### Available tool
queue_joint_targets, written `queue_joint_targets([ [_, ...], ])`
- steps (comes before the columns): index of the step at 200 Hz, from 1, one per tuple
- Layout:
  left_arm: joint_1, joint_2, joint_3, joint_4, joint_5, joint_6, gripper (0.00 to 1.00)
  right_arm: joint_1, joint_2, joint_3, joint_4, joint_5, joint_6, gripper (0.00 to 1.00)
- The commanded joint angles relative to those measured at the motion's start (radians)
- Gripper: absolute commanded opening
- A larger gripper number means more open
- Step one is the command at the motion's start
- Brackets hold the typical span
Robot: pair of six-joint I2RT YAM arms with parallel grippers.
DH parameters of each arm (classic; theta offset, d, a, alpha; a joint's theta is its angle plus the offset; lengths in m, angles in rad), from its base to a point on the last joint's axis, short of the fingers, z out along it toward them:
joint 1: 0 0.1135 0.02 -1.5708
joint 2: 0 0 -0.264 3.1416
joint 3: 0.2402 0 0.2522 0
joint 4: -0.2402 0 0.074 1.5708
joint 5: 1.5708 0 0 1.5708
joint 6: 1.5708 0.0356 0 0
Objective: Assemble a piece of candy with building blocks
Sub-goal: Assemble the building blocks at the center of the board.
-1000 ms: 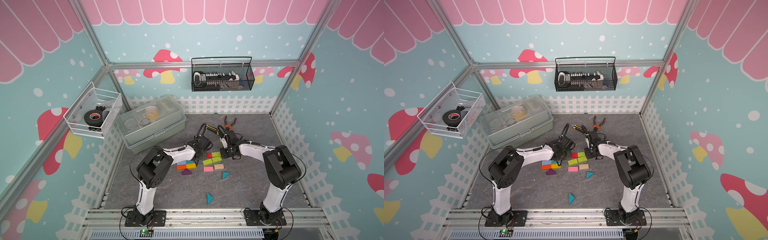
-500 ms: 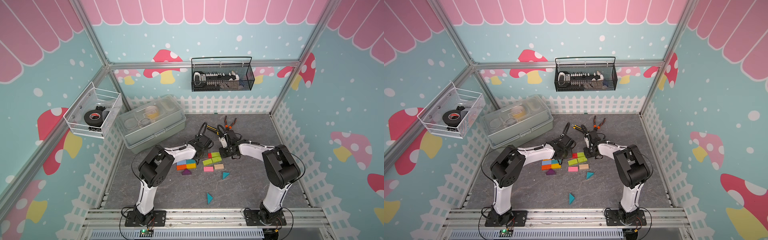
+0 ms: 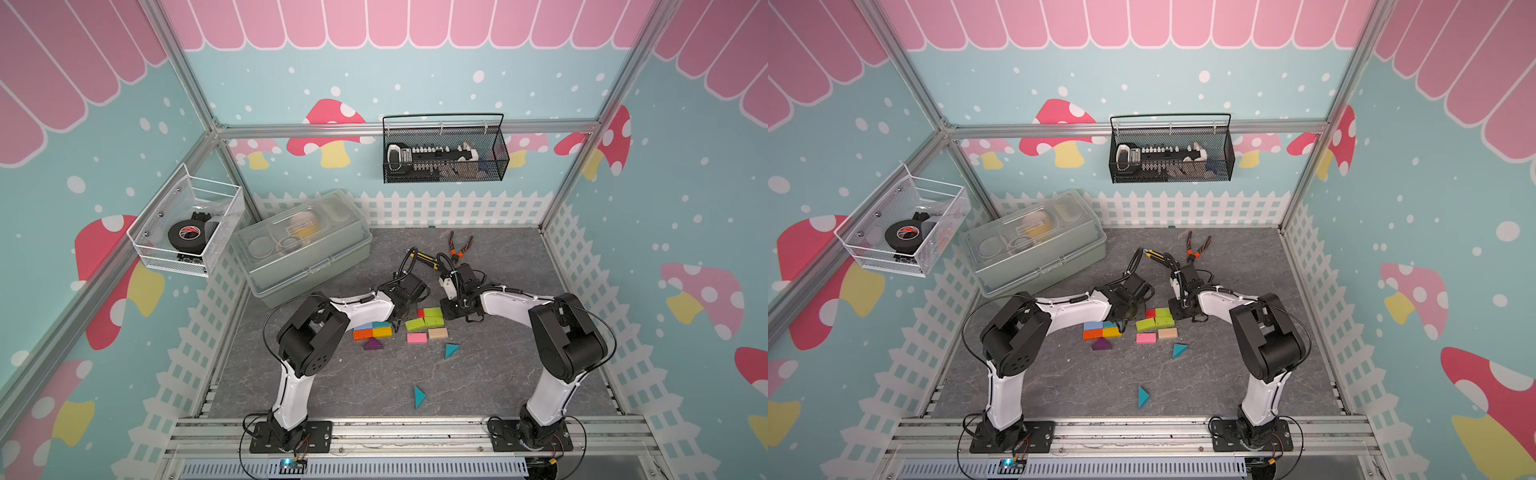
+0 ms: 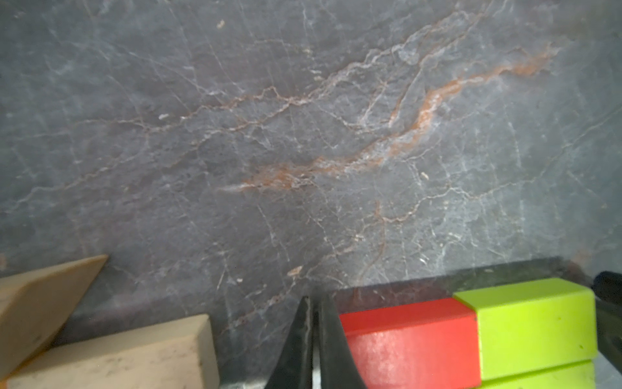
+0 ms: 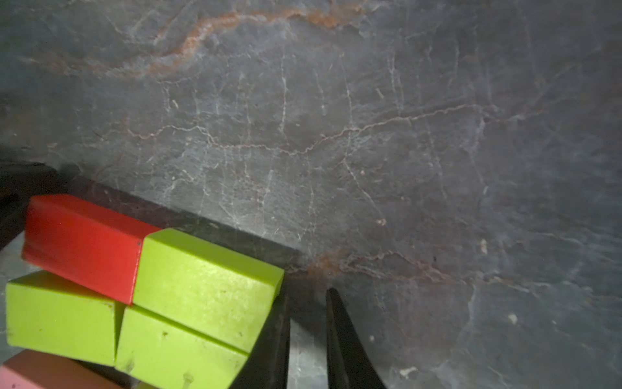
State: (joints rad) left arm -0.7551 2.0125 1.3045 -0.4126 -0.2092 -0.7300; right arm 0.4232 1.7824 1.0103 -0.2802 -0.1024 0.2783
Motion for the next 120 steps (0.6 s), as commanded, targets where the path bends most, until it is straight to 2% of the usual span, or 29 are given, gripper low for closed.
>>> queue_joint_targets([
  [1,-0.033,-0.007,-0.041,-0.015,0.046,-0.018,0.09,0.030,-0.027,-0.031,-0.005,-0.069,0.006,0.21],
  [120,-0.070,-0.016,-0.083,-0.005,0.035,-0.042,0.09,0.042,-0.067,-0.090,0.002,-0.066,0.011,0.21],
])
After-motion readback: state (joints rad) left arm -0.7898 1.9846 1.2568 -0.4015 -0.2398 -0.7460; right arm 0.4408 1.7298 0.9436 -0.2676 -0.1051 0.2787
